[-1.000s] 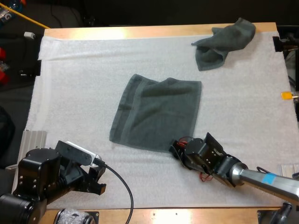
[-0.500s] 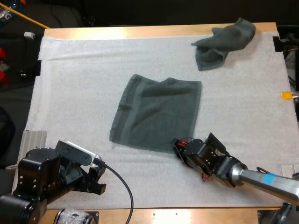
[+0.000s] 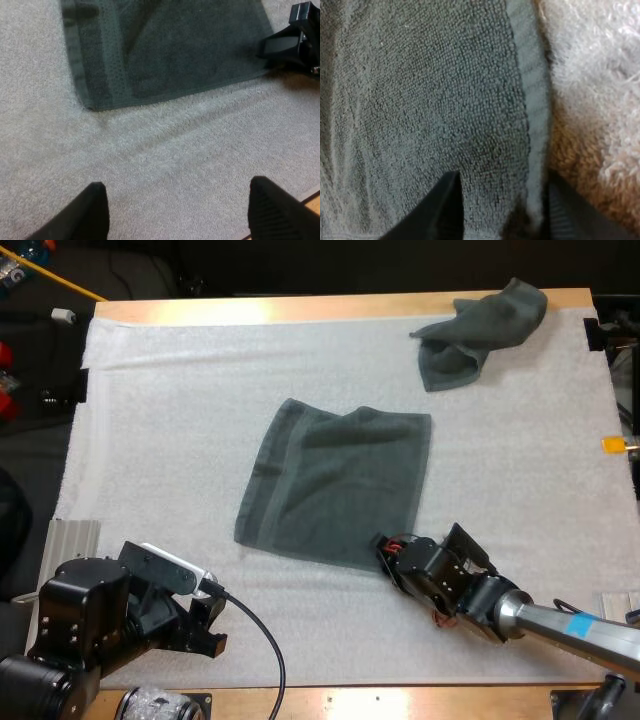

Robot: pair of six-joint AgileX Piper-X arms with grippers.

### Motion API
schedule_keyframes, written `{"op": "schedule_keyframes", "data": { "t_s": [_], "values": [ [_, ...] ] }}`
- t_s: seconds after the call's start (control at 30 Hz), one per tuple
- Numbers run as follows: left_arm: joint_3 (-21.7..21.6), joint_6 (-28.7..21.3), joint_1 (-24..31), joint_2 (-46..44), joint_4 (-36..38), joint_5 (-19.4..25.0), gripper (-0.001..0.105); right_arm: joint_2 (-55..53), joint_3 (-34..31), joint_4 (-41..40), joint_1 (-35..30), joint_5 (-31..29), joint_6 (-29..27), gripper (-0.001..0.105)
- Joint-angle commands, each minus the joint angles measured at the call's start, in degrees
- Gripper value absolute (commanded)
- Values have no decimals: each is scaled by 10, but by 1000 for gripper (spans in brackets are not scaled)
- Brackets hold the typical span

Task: Pick towel from pile, fold and stack

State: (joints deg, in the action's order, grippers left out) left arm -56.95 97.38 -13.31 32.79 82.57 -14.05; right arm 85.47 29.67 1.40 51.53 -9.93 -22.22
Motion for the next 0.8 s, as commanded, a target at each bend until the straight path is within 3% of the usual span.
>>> {"op": "schedule_keyframes", "data": {
  "t_s": [0.0,0.2,0.33,0.53,0.67,0.77],
  "values": [
    [0,1,-2,-3,2,5,58,-6,0,-4,-2,-1,-7,25],
    [0,1,-2,-3,2,5,58,-6,0,-4,-2,1,-14,0],
    [0,-3,-2,-3,-2,5,58,-15,0,-22,-2,5,-68,0],
    [8,-4,-2,-3,-31,5,58,-68,0,-177,-2,14,-166,0],
    [44,3,-2,-3,-71,4,58,-112,0,-245,-2,30,-230,0],
    [80,10,-2,10,-102,-26,58,-137,0,-282,-2,36,-239,0]
  ]
}}
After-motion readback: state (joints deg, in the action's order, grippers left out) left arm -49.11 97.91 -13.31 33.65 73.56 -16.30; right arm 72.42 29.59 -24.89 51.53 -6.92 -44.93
